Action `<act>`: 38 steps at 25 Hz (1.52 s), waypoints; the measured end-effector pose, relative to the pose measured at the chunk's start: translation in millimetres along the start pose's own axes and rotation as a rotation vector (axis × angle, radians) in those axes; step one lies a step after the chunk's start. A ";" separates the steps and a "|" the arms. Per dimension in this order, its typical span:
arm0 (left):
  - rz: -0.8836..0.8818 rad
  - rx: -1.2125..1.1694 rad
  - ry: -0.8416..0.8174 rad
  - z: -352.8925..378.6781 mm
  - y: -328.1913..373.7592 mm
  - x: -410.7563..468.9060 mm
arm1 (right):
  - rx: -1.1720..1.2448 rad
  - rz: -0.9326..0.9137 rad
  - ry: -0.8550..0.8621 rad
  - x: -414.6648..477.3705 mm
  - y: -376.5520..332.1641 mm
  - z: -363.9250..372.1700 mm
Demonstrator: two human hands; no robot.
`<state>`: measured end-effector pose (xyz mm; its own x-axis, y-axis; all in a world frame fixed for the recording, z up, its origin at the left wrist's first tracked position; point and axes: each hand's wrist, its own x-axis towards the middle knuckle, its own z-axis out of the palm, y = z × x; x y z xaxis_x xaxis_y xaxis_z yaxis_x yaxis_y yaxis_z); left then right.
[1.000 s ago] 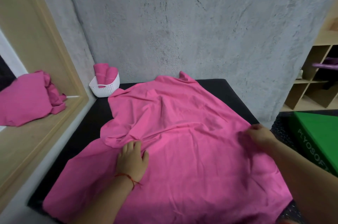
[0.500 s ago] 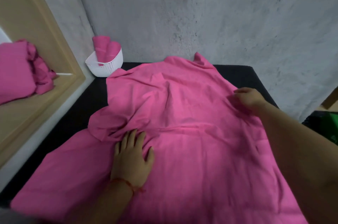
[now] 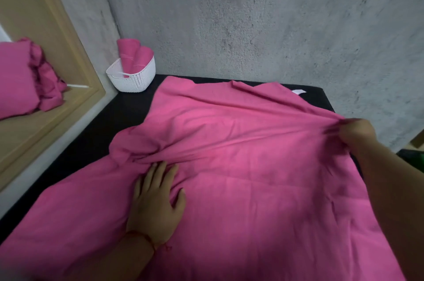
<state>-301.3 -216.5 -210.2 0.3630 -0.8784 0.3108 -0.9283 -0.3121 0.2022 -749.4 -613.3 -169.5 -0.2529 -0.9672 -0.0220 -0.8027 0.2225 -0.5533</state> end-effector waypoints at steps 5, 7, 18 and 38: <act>0.029 0.025 -0.041 0.5 -1.9 1.1 | -0.184 0.044 -0.013 -27.4 4.7 -11.1; 0.025 0.048 -0.054 1.5 -1.1 2.2 | -0.271 0.022 0.027 -63.5 -19.1 -4.4; 0.084 0.009 -0.148 -14.9 -7.7 8.3 | -0.233 -0.267 0.016 -296.3 -104.8 103.9; -0.372 -0.053 -0.563 -87.0 -156.0 229.1 | -0.239 -0.338 0.137 -294.5 -112.4 108.6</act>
<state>-66.3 -337.5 -89.6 0.5471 -0.7748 -0.3169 -0.7391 -0.6248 0.2517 -526.1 -366.7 -191.2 -0.0107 -0.9689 0.2472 -0.9511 -0.0665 -0.3018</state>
